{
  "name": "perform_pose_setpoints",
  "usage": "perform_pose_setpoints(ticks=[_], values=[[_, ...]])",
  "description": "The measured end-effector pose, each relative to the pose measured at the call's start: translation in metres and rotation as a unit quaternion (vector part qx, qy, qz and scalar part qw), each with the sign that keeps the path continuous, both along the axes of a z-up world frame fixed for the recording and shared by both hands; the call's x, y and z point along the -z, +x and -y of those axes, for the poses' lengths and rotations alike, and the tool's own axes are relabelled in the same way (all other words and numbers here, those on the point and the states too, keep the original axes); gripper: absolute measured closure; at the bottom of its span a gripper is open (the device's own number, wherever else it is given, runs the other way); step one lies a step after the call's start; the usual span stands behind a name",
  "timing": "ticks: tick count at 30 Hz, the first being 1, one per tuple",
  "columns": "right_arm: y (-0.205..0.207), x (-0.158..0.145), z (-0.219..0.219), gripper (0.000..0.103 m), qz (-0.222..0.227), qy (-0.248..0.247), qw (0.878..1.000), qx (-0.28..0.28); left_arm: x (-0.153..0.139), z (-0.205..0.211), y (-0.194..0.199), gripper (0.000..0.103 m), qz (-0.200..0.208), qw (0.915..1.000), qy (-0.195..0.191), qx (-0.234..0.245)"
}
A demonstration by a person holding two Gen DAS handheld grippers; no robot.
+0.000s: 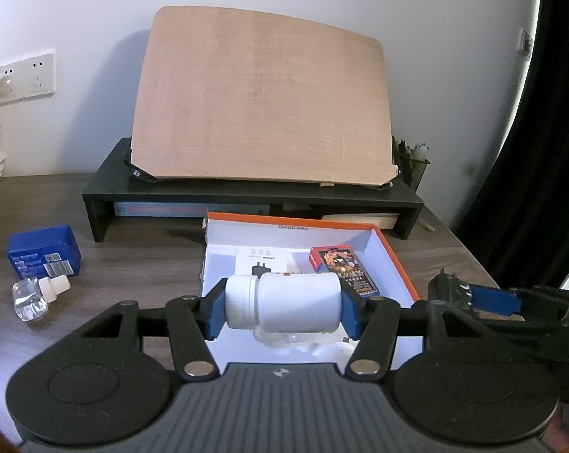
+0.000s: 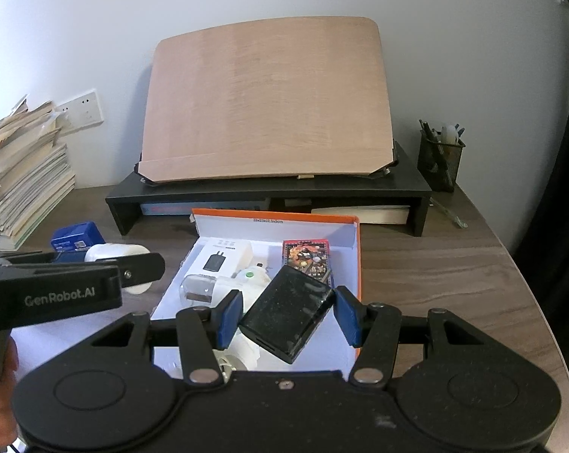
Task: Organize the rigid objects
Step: 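Lower the pill bottle and black charger toward the tray floor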
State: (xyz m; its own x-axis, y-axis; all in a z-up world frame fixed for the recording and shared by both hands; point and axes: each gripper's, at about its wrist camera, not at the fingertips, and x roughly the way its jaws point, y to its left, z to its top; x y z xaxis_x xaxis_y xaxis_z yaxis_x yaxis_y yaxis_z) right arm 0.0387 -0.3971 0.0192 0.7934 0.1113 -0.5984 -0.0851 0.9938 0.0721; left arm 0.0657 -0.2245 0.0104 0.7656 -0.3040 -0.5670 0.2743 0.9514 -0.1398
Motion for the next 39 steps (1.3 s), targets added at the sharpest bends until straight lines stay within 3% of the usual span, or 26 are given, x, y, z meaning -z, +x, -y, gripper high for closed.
perform_pose_setpoints(ticks=[39], values=[[0.021,0.024,-0.004,0.038,-0.038,-0.008,0.999,-0.005,0.014,0.01,0.024,0.045,-0.016,0.9998,0.004,0.009]])
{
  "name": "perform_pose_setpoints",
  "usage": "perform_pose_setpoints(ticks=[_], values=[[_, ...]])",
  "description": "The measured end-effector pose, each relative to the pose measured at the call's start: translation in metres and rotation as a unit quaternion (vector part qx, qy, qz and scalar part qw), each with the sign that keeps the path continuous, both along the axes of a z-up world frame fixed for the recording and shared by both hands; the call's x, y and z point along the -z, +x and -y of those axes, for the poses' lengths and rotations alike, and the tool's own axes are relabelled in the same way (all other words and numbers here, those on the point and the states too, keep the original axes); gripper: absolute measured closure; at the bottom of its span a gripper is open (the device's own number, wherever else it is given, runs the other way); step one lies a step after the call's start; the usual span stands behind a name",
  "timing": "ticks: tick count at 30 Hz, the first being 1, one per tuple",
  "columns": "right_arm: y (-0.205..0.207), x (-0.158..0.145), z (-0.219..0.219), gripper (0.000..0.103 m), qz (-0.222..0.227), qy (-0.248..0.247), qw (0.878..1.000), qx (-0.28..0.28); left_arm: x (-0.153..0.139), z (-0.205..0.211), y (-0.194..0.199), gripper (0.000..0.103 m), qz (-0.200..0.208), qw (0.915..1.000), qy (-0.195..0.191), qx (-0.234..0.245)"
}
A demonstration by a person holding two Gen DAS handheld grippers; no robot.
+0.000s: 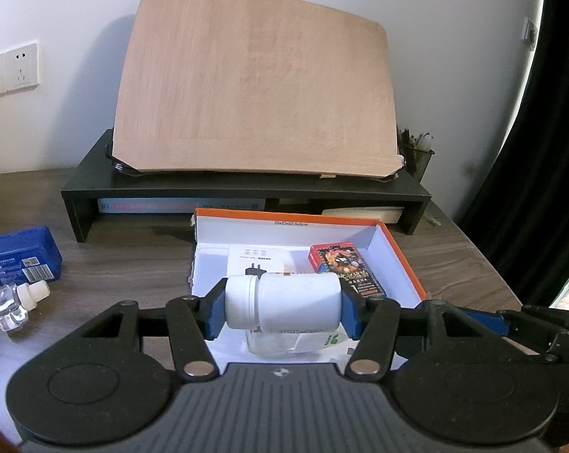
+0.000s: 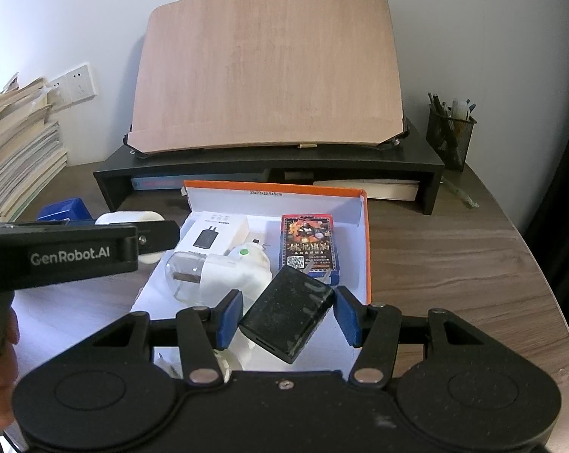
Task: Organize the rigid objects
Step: 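Lower the pill bottle and black charger toward the tray floor, then open both tools to release the pill bottle and black charger in the tray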
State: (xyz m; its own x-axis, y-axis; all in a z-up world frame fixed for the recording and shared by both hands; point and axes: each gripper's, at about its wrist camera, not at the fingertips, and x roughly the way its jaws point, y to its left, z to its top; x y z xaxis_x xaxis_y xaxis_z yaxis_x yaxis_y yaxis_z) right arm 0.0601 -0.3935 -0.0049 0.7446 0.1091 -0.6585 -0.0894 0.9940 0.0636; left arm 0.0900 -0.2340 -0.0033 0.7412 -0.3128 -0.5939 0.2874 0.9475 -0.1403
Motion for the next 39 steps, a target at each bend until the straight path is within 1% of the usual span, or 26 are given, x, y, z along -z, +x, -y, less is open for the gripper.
perform_pose_setpoints(ticks=[34,39], values=[[0.009,0.013,0.008,0.038,-0.02,0.003,1.0,-0.009,0.005,0.021,0.009,0.045,0.0,0.9999,0.008,0.015],[0.009,0.014,0.008,0.037,-0.02,-0.003,1.0,-0.013,0.006,0.025,0.013,0.045,0.0,0.9998,0.012,0.018]])
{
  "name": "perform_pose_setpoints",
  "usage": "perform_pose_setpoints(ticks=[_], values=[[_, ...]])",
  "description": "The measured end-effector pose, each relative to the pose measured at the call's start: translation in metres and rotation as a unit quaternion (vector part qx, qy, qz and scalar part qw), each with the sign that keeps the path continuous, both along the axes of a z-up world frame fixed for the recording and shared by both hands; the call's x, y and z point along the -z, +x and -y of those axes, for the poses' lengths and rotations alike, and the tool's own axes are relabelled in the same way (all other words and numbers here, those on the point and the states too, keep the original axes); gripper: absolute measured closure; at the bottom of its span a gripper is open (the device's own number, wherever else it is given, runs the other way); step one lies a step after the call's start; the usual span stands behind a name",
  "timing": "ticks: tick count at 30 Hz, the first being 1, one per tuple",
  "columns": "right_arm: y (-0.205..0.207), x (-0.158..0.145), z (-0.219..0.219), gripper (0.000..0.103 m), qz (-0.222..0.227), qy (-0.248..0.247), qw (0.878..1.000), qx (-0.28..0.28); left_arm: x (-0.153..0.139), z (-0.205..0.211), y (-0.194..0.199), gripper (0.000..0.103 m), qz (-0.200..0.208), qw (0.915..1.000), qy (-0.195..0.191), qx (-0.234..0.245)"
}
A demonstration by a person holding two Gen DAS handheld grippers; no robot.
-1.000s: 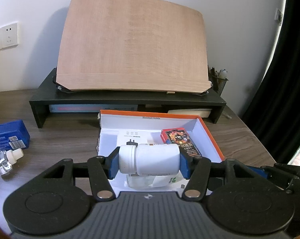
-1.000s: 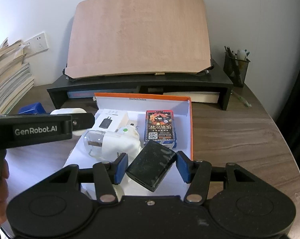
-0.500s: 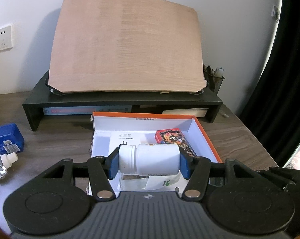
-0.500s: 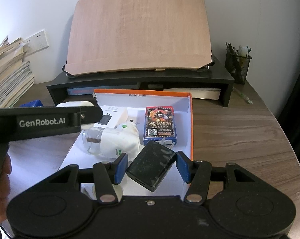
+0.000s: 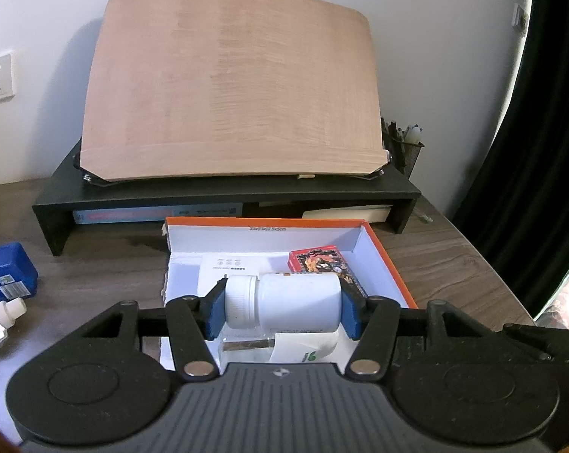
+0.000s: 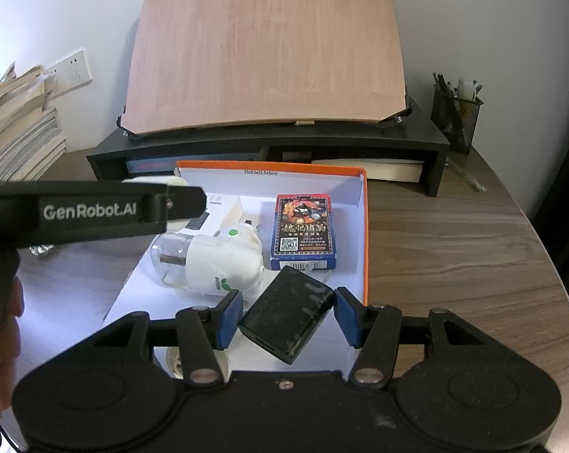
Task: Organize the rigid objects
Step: 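Open both tools to release the pill bottle and black charger in the tray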
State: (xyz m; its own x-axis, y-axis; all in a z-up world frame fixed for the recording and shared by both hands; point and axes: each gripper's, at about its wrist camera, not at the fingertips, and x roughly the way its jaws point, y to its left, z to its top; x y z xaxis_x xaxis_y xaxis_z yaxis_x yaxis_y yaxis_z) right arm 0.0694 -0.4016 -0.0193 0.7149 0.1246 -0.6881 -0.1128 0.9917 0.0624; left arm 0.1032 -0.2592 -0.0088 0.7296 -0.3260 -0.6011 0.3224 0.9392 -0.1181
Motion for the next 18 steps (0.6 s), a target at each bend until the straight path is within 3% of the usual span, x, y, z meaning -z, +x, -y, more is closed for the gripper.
perform_pose_setpoints(ticks=[18], values=[[-0.021,-0.01,0.028,0.03,0.023,-0.003,0.999,0.034,0.007,0.042,0.009,0.045,-0.013,0.9978,0.013,0.063]])
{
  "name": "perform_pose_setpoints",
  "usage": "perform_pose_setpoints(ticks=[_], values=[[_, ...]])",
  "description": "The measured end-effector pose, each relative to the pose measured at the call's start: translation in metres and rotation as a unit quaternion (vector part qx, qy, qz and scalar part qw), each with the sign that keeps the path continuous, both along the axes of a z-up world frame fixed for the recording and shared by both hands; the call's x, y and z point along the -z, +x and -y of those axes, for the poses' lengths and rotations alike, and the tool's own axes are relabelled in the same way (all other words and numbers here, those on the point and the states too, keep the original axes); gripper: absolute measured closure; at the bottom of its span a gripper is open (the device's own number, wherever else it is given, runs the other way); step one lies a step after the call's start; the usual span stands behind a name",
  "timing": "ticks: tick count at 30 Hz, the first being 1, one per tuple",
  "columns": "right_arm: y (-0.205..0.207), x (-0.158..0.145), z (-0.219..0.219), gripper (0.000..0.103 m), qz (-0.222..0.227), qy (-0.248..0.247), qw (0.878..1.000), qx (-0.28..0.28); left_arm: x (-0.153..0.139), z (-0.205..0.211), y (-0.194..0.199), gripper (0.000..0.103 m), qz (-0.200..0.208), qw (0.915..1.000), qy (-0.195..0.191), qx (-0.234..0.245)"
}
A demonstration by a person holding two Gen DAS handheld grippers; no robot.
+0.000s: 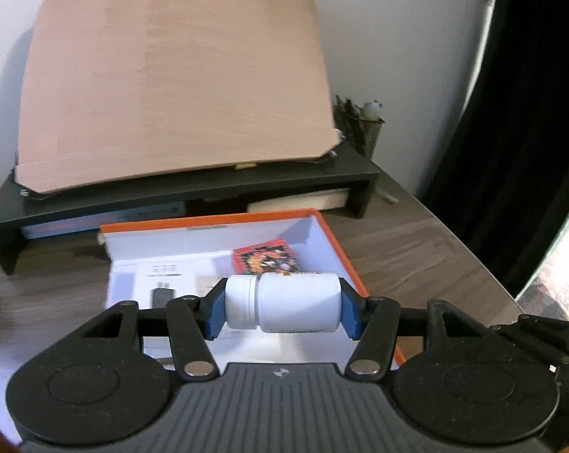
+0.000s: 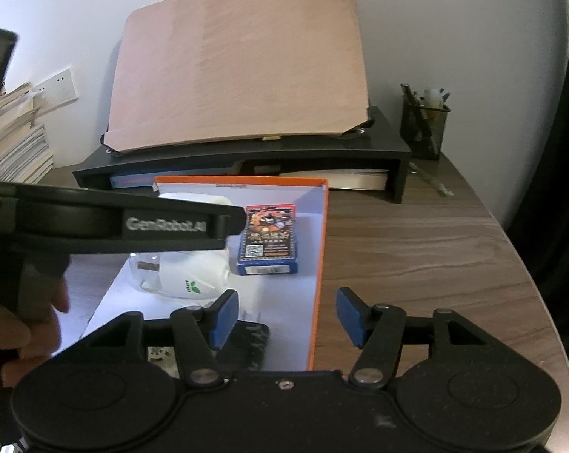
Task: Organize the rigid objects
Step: 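Open both tools to release the pill bottle and black charger in the tray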
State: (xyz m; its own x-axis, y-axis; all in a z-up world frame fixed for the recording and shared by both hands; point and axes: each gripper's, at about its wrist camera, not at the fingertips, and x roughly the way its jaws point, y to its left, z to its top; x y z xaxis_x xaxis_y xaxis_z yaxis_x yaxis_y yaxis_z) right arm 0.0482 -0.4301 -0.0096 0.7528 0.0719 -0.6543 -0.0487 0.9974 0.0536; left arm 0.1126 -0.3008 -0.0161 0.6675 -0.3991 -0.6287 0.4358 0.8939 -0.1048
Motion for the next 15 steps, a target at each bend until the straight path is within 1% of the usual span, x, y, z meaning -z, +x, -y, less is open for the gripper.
perform_pose_setpoints(ticks=[4,8,15], values=[[-0.009,-0.002,0.006,0.026,0.001,-0.002,1.0,0.012,0.003,0.011,-0.002,0.045,-0.007,0.9998,0.002,0.017],[-0.016,-0.005,0.008,0.026,0.0,-0.003,1.0,0.022,0.006,0.016,-0.006,0.045,-0.015,0.9995,0.004,0.026],[-0.025,-0.014,-0.003,0.025,0.008,-0.001,0.999,0.041,-0.003,0.006,-0.015,0.04,-0.016,0.9995,0.002,0.027]])
